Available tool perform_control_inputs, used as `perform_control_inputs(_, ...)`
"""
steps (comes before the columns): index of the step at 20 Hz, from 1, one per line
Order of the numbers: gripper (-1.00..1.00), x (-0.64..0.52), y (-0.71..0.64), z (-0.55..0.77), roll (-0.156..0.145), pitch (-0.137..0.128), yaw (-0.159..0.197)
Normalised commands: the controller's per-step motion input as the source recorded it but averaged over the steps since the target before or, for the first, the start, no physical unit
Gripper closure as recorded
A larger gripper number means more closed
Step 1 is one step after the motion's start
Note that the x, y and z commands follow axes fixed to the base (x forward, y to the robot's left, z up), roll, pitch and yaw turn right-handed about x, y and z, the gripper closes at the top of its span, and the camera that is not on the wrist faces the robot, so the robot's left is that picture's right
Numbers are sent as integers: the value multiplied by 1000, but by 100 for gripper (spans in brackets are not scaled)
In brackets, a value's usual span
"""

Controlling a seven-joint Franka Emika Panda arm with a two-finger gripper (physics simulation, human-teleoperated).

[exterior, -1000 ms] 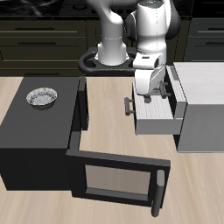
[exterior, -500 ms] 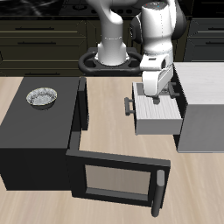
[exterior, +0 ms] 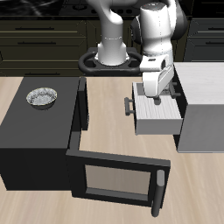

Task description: Close the top drawer of the white cabinet and place the bowl in the middle drawer

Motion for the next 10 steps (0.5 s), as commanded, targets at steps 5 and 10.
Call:
perform_control_inputs(5,-100,-7,19,-18,2,7,-6)
perform_control_inputs(10,-100,-50,-240,234,-39,-9,-37)
